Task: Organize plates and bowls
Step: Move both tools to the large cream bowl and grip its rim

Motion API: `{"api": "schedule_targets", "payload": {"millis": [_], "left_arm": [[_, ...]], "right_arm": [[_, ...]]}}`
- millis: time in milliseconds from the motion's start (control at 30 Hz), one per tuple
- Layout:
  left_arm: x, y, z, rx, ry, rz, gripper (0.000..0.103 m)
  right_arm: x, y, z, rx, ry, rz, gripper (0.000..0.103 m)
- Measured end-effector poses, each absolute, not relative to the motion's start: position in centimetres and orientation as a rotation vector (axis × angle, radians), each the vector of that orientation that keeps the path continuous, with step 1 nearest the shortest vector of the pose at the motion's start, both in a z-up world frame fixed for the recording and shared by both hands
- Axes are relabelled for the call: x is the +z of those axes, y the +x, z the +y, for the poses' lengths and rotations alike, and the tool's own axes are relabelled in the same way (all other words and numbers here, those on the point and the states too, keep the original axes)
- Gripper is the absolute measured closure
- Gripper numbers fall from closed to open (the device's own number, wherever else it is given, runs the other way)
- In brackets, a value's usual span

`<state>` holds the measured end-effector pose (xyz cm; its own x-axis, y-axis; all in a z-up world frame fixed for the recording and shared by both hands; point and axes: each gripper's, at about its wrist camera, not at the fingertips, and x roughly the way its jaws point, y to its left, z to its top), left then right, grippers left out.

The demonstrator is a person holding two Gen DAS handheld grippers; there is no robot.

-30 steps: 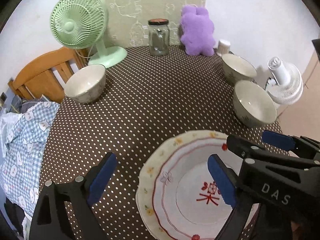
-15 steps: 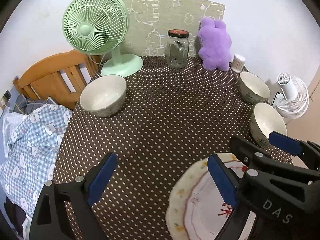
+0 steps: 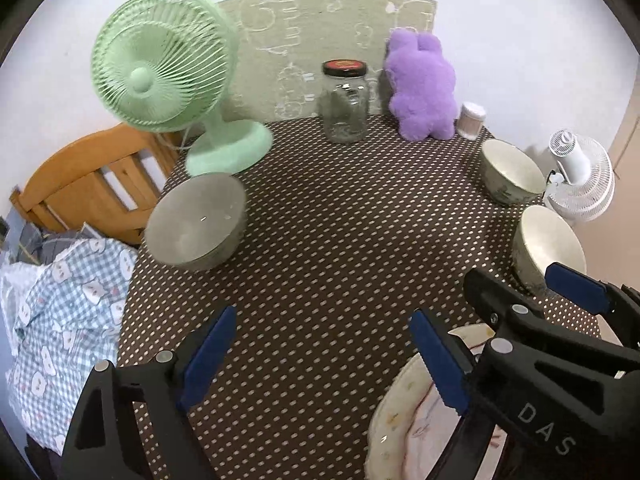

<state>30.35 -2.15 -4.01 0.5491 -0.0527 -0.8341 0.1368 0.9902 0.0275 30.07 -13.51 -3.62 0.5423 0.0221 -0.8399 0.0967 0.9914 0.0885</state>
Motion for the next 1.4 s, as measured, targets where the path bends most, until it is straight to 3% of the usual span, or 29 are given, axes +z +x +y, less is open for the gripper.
{"api": "schedule_targets", "payload": {"millis": [100, 200, 533, 633, 1067, 1333, 1400], "left_arm": [[-3.8, 30.9, -4.3, -0.142, 0.081, 0.981, 0.015], [-3.7, 31.5, -6.7, -0.186, 0.069, 0.985, 0.023], [-4.4, 33.3, -13.9, -0.215, 0.076, 0.984, 0.023], [-4.9, 33.8, -15.6, -0.214, 0.104, 0.984, 0.024], [-8.0, 35.9, -20.5, -0.237, 0.124, 1.054, 0.048], [-9.8, 37.2, -22.1, -0.236, 0.139, 1.101, 0.056], [-10.3, 37.4, -22.5, -0.231, 0.141, 1.114, 0.063]], "right_arm": [[-3.4, 30.4, -15.8, -0.073, 0.127, 0.979, 0.027], [-3.2, 30.6, -18.4, -0.102, 0.139, 0.971, 0.027], [-3.6, 31.3, -25.9, -0.177, 0.146, 0.963, 0.028], [-4.3, 31.9, -27.5, -0.172, 0.146, 0.972, 0.033], [-7.8, 32.9, -33.2, -0.242, 0.203, 1.04, 0.033], [-9.9, 34.0, -35.1, -0.259, 0.234, 1.092, 0.038], [-10.4, 34.2, -35.4, -0.254, 0.247, 1.106, 0.045]]}}
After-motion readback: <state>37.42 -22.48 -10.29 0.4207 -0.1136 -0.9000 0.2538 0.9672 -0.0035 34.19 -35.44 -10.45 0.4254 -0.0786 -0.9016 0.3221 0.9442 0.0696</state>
